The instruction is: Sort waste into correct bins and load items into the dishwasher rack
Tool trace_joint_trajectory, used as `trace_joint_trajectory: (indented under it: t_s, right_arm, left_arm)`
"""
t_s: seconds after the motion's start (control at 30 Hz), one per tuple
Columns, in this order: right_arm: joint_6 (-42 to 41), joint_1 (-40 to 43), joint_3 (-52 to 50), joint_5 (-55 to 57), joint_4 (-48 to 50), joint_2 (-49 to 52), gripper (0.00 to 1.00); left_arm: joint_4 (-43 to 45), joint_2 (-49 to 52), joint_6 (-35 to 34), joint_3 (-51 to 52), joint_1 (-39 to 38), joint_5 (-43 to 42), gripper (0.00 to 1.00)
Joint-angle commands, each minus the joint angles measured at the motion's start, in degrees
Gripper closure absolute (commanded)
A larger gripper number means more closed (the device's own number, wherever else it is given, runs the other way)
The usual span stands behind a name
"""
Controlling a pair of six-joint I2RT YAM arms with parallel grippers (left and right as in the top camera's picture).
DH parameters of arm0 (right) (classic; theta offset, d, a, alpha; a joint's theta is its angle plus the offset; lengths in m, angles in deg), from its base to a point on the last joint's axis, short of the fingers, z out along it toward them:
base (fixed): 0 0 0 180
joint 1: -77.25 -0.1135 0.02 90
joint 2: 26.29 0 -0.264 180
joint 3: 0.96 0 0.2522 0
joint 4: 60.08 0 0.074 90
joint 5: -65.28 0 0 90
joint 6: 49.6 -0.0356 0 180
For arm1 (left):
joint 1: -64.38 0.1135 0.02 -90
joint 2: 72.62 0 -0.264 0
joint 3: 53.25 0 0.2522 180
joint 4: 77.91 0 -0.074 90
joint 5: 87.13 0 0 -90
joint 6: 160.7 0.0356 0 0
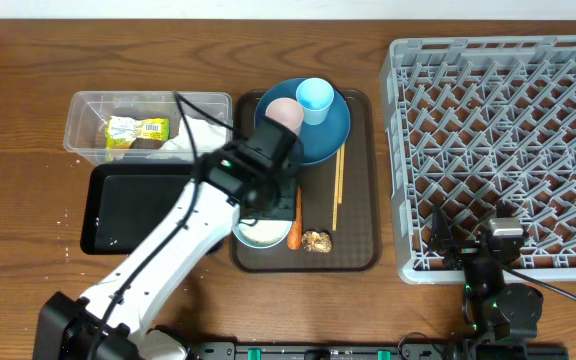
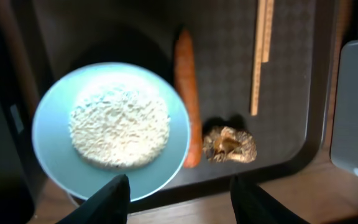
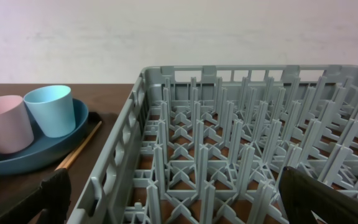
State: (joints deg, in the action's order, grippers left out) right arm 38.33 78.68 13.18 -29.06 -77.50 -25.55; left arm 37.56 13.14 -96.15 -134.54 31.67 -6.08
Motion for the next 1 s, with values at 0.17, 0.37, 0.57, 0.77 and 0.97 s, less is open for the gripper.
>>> trace_joint_trajectory:
  t_s: [0.17, 0.37, 0.57, 0.77, 0.97]
  right_arm:
    - [0.87, 0.0, -0.07, -0.17, -0.24, -0.17, 0.01]
    - [0.87, 0.0, -0.07, -0.17, -0.24, -0.17, 0.01]
    - [0.87, 0.0, -0.07, -0.17, -0.24, -0.17, 0.01]
    - [0.87, 0.0, -0.07, -0.17, -0.24, -0.17, 0.01]
    - [0.87, 0.0, -0.07, -0.17, -0.24, -0.17, 0.01]
  left_arm:
    - [2.27, 5.66, -3.37, 0.17, -3.39, 5.6, 0.47]
    - [4.11, 11.41, -3.37, 0.17, -3.54, 5.6, 0.47]
    - [7.54, 15.3, -3.37, 0.17, -3.54, 5.66, 0.47]
    - [9.75, 18.4, -3.37, 0.17, -3.52, 10.12, 0.48]
    - [10.14, 19.5, -3.43, 0.17, -3.54, 10.08, 0.56]
